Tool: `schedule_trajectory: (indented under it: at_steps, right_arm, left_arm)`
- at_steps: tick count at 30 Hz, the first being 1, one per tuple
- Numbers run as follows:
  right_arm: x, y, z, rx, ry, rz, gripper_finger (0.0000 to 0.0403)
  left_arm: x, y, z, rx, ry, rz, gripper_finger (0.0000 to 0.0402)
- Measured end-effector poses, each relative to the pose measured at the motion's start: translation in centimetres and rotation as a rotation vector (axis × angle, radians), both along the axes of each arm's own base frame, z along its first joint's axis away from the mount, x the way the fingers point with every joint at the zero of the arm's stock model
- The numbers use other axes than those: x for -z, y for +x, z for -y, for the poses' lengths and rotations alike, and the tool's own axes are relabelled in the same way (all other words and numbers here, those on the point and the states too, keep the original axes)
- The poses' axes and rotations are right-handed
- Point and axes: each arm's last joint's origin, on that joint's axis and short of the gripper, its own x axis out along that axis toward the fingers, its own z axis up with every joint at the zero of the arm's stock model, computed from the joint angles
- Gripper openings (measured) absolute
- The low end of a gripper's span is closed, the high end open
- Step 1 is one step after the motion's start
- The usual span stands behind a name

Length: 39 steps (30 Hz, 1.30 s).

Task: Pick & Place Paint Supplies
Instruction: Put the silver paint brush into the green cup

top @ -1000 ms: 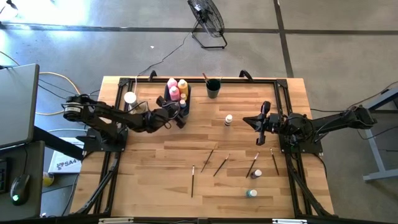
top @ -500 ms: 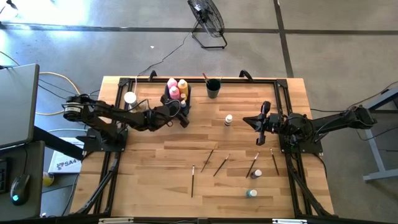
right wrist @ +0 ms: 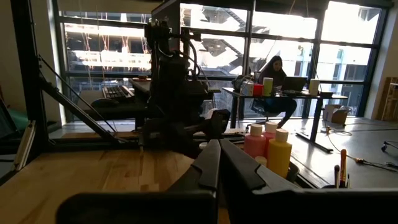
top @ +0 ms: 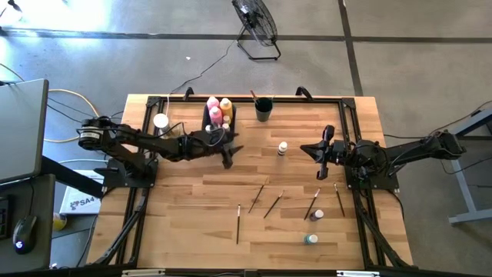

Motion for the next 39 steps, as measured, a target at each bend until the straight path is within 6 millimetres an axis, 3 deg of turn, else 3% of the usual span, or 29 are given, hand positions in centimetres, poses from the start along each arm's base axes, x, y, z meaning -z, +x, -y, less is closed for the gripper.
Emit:
schedule_trajectory:
  at_steps: [6, 33, 39]
  right_arm:
    - [0.0, 0.0, 0.0, 0.0, 0.0, 0.0, 0.0002]
    - [0.17, 0.02, 0.0, -0.004, 0.028, -0.012, 0.0002]
    - [0.62, 0.01, 0.27, 0.093, 0.05, -0.055, 0.0002]
  left_arm:
    - [0.01, 0.13, 0.45, 0.153, -0.034, 0.004, 0.0246]
    - [0.0, 0.11, 0.4, 0.136, -0.038, 0.006, 0.0246]
    - [0.05, 0.1, 0.4, 0.136, -0.038, 0.001, 0.0245]
